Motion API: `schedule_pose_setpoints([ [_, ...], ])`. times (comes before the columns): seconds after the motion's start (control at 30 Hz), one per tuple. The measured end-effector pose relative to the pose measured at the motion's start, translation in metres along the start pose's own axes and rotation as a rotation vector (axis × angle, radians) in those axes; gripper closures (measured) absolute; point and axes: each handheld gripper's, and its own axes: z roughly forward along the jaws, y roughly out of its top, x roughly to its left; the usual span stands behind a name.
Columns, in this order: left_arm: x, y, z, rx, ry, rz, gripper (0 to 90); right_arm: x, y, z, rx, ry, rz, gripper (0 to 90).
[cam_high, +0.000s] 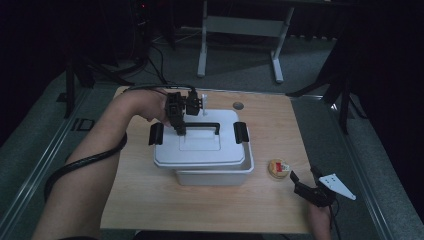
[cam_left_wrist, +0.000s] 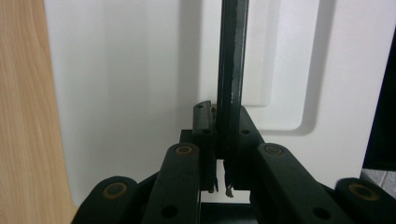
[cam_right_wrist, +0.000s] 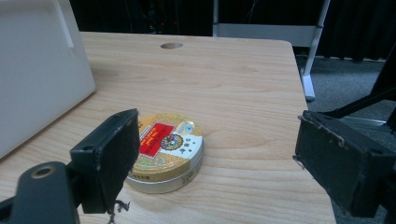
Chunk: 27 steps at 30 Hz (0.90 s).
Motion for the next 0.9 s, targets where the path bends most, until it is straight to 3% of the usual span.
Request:
schedule_pose_setpoints([
  [0.13,-0.001,-0.01,-0.003,0.004,0.003,-0.014,83.5,0.0,0.0,0.0,0.002,-0.001,-0.002,13.6],
  [0.57,-0.008,-0.063,-0.006,0.008,0.001,-0.095,83.4,0.001,0.0,0.001,0.012,0.005,-0.01,13.6],
  [0.9,-0.016,-0.119,-0.005,0.015,-0.005,-0.207,83.4,0.002,0.001,0.001,0.015,0.001,-0.016,13.6],
])
